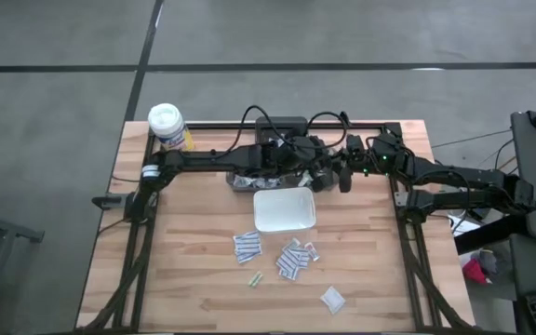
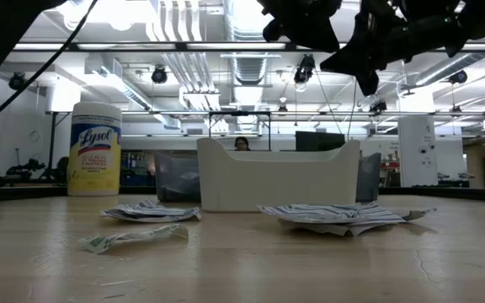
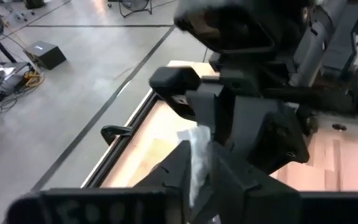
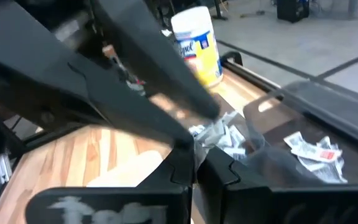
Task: Pick & Place First Aid Supplies
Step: Put the green bandage into the bottom right black bin
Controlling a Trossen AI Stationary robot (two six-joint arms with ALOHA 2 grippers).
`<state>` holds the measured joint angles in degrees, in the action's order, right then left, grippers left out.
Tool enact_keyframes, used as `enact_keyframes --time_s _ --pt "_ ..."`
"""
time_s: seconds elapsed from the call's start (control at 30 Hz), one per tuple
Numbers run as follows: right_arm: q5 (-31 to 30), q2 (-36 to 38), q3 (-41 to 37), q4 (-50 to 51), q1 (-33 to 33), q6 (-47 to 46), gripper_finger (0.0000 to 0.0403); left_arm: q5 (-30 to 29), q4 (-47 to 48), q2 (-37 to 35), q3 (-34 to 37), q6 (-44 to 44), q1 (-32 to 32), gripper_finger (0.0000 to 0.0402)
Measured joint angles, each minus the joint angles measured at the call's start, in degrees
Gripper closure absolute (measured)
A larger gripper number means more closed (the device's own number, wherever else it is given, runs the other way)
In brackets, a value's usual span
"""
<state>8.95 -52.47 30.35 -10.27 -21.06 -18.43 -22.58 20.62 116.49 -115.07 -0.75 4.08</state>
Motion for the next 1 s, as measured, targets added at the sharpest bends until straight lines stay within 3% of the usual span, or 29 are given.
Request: enact_keyframes --time_s 0.2,0.4,0.6,0.8,1.0 --pt "0.0 0.0 0.0 2.0 0.0 0.0 0.0395 -2.4 0.6 -2.3 0.0 -2.2 1.0 0.0302" --pt "0.1 0.0 0.0 6.3 -0.1 1.3 0.0395 -7.5 11.4 -6.4 0.0 -3.7 1.5 0.0294" --pt "0.5 -1.4 5.5 22.3 -0.1 7.2 0.0395 -7.4 21.8 -10.6 1.6 -1.7 1.5 0.0294" --pt "0.1 -6.3 14.9 34.4 -0.1 15.2 0.0395 -6.8 20.6 -17.0 11.2 1.6 1.5 0.0294" --pt "0.0 -13.6 23.5 43.3 -0.2 22.4 0.0395 -6.8 10.9 -26.7 27.6 5.5 1.3 0.0294"
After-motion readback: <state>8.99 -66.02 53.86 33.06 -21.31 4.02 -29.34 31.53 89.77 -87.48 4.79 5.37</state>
